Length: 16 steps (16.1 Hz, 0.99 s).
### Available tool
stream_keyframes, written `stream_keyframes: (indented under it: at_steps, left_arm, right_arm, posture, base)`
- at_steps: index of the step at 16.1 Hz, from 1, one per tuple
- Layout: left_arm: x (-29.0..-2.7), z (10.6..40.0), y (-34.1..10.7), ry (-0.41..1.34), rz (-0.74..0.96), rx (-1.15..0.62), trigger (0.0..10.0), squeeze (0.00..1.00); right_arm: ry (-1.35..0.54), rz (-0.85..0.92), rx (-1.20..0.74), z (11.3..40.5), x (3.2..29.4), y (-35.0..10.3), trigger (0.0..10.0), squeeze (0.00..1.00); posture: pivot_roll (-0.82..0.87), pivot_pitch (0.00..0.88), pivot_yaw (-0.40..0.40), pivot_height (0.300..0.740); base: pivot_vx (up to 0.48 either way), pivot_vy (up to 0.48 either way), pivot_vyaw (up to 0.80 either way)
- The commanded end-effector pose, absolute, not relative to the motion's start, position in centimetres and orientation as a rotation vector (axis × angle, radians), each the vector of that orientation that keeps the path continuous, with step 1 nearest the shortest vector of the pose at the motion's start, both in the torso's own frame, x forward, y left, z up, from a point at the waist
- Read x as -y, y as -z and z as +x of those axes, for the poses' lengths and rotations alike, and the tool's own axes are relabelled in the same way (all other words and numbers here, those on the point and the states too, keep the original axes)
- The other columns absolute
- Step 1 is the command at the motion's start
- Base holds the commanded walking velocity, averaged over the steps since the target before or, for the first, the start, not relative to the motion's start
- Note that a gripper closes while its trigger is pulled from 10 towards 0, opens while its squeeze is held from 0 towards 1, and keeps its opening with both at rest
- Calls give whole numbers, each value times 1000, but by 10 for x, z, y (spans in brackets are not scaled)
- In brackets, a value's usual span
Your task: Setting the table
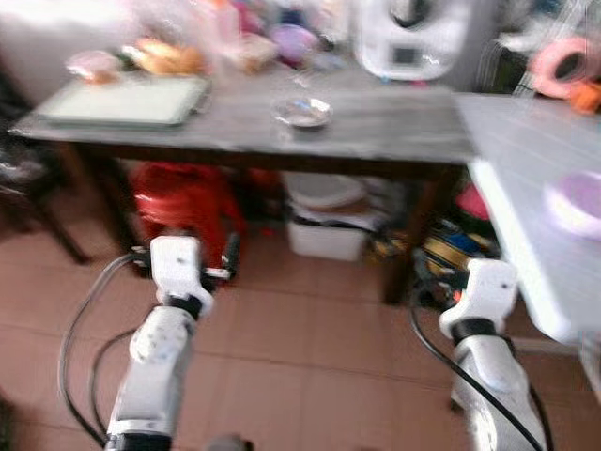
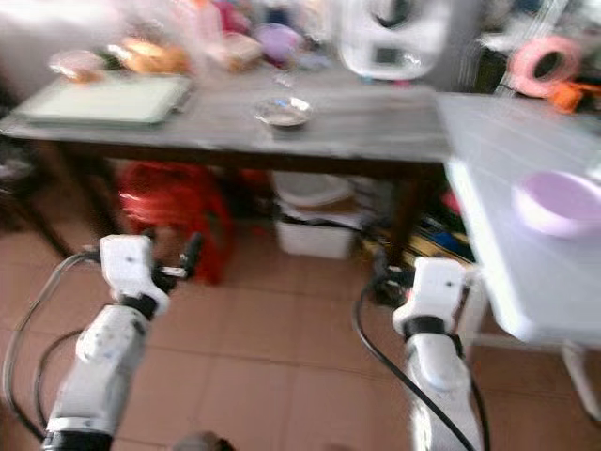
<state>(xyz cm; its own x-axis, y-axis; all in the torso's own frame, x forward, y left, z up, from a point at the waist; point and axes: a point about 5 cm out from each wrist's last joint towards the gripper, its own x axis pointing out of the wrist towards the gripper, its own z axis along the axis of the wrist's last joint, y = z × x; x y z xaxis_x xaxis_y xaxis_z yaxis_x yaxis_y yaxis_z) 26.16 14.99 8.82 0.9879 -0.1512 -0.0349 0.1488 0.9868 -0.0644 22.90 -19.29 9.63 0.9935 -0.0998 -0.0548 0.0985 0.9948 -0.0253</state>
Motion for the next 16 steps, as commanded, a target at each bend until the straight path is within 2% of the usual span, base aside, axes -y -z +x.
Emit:
stream_keyframes:
  at_steps: [1,16]
  left_arm:
    - [-144,265,-94,178,-65,-24,10000,0]
    - [-146,266,-96,161,-57,-18,10000,0]
  right_arm:
    - [109,-28,-45,230,195,-99,10000,0]
    - [101,-49,7,235,193,-108,10000,0]
  posture:
    - [-65,0,27,740]
    - [-64,0,28,740]
  base:
    - [0,-315,0]
    - [0,-443,0]
